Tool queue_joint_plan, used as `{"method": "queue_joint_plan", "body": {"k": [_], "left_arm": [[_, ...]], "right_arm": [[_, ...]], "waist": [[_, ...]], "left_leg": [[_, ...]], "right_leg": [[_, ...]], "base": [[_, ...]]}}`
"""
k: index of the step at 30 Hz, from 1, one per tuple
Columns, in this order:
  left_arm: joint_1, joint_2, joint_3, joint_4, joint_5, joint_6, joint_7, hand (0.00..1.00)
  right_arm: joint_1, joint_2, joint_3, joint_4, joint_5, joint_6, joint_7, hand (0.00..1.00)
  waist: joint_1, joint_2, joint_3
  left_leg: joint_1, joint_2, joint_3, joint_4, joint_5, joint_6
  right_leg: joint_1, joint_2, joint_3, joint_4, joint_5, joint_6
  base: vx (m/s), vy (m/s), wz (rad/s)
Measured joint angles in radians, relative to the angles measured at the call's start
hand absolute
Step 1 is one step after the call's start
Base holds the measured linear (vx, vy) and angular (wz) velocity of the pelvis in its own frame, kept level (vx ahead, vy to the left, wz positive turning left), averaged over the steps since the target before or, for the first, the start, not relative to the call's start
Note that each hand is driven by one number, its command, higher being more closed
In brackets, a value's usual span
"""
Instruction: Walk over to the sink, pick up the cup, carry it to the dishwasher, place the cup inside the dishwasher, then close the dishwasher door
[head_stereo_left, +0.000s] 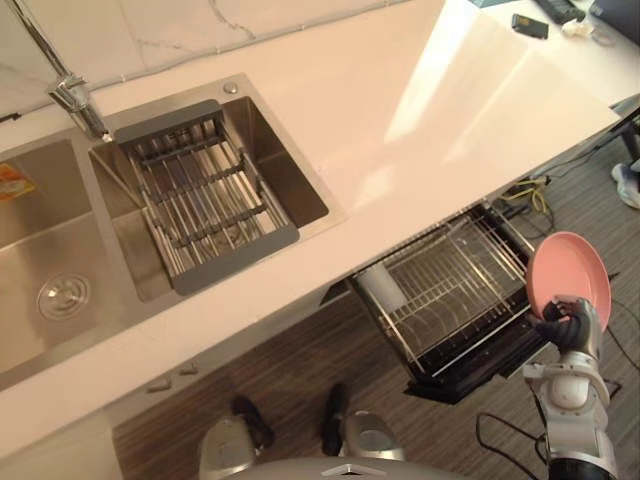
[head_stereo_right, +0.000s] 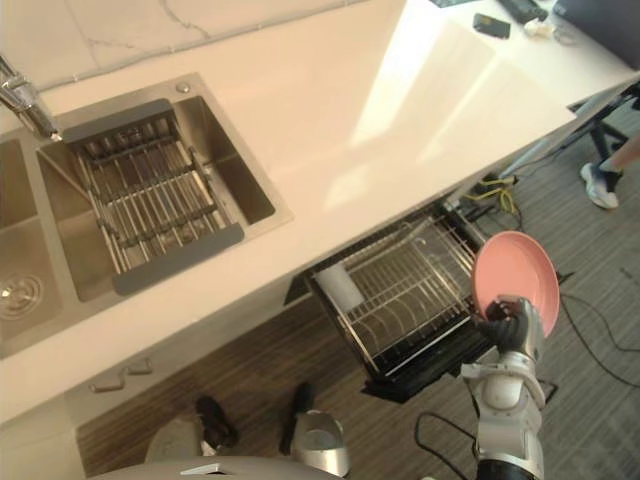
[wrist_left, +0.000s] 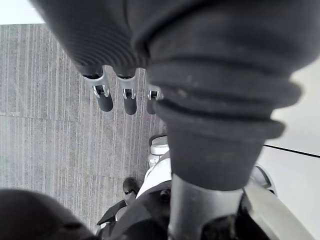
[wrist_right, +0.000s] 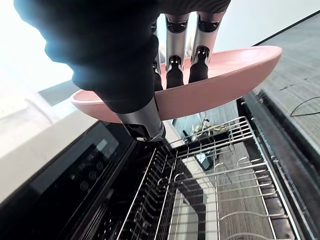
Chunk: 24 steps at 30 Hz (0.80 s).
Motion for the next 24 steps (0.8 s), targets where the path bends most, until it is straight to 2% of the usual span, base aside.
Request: {"method": "queue_joint_plan", "body": {"k": [2, 4, 8, 11, 15, 19, 24], "left_arm": [[-0.006, -0.003, -0.019, 0.0, 0.0, -0.004, 0.006, 0.0], [-0.011, -0.009, -0.026, 0.0, 0.0, -0.004, 0.009, 0.0], [-0.011, -0.03, -0.039, 0.004, -0.039, 0.011, 0.01, 0.0], [-0.026, -0.043, -0.066, 0.005, -0.11, 0.033, 0.008, 0.0], [-0.032, -0.051, -0.084, -0.014, -0.161, 0.035, 0.006, 0.0], [-0.035, -0.075, -0.095, -0.026, -0.218, 0.058, 0.005, 0.0], [-0.037, -0.083, -0.098, -0.03, -0.222, 0.084, -0.015, 0.0]], "right_arm": [[-0.024, -0.001, 0.028, 0.04, -0.001, 0.003, 0.017, 1.0], [-0.036, -0.017, 0.054, 0.075, -0.001, 0.008, 0.028, 1.0], [-0.096, -0.063, 0.103, 0.162, 0.009, 0.048, 0.061, 1.0], [-0.175, -0.103, 0.124, 0.287, 0.041, 0.069, 0.056, 1.0], [-0.245, -0.12, 0.133, 0.35, 0.064, 0.078, 0.034, 1.0], [-0.348, -0.193, 0.137, 0.398, 0.1, 0.133, 0.036, 1.0], [-0.456, -0.276, 0.202, 0.493, 0.103, 0.193, 0.066, 1.0]], "waist": [[0.015, 0.014, 0.009], [0.018, 0.024, 0.017], [0.022, 0.044, 0.031], [0.03, 0.072, 0.062], [0.048, 0.101, 0.088], [0.052, 0.145, 0.116], [0.062, 0.181, 0.136]], "left_leg": [[-0.001, -0.005, -0.025, -0.015, 0.017, -0.002], [-0.004, -0.015, -0.048, -0.036, 0.036, -0.008], [-0.018, -0.038, -0.093, -0.07, 0.074, -0.012], [-0.034, -0.065, -0.134, -0.097, 0.109, -0.008], [-0.063, -0.086, -0.167, -0.113, 0.137, -0.012], [-0.091, -0.116, -0.219, -0.159, 0.156, -0.015], [-0.11, -0.155, -0.224, -0.212, 0.154, -0.02]], "right_leg": [[0.004, -0.007, -0.04, 0.006, -0.002, 0.0], [0.006, -0.012, -0.062, 0.016, -0.002, -0.002], [-0.009, -0.029, -0.086, 0.048, -0.006, -0.002], [-0.027, -0.055, -0.108, 0.08, -0.008, -0.002], [-0.073, -0.087, -0.118, 0.124, -0.017, -0.008], [-0.133, -0.116, -0.115, 0.169, -0.025, -0.013], [-0.208, -0.155, -0.089, 0.22, -0.014, -0.017]], "base": [[-0.03, -0.024, 0.14], [-0.01, -0.027, 0.29], [-0.02, -0.007, 0.24], [-0.06, 0.044, 0.26], [-0.12, 0.063, 0.17], [-0.12, 0.074, 0.1], [-0.1, 0.108, -0.03]]}}
